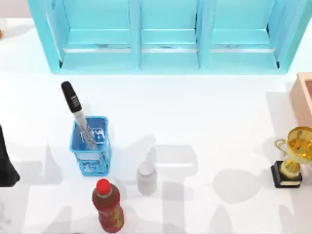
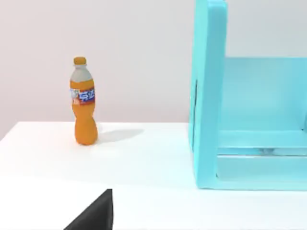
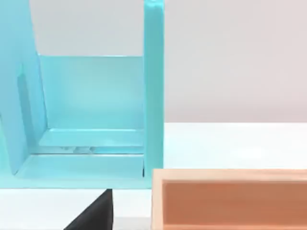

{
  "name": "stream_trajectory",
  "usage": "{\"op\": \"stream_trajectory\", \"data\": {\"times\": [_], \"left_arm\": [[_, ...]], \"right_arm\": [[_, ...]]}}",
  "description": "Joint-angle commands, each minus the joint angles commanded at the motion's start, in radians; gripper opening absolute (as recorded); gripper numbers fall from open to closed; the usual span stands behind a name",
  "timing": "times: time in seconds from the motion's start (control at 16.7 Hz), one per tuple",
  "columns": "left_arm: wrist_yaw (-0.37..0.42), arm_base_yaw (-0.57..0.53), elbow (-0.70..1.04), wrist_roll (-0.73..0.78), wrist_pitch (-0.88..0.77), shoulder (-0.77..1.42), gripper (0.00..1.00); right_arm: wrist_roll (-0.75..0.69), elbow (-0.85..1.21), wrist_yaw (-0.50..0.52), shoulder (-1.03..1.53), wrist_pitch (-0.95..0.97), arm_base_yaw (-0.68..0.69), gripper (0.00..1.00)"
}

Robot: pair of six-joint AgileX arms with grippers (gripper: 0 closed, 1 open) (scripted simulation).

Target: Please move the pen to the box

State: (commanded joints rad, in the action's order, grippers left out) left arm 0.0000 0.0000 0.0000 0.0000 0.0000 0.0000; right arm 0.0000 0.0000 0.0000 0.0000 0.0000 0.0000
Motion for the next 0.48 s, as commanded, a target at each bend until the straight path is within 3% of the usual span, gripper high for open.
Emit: {"op": "stream_trajectory", "data": {"times": [0.24,0.48], "left_arm": [[0.0,0.0,0.0,0.0,0.0,0.0,1.0],[0.0,0.0,0.0,0.0,0.0,0.0,1.0]], "right_arm": [[0.005,0.024,0.0,0.032,0.005,0.022,1.0],[0.035,0.155,0.002,0.222,0.033,0.138,1.0]]}}
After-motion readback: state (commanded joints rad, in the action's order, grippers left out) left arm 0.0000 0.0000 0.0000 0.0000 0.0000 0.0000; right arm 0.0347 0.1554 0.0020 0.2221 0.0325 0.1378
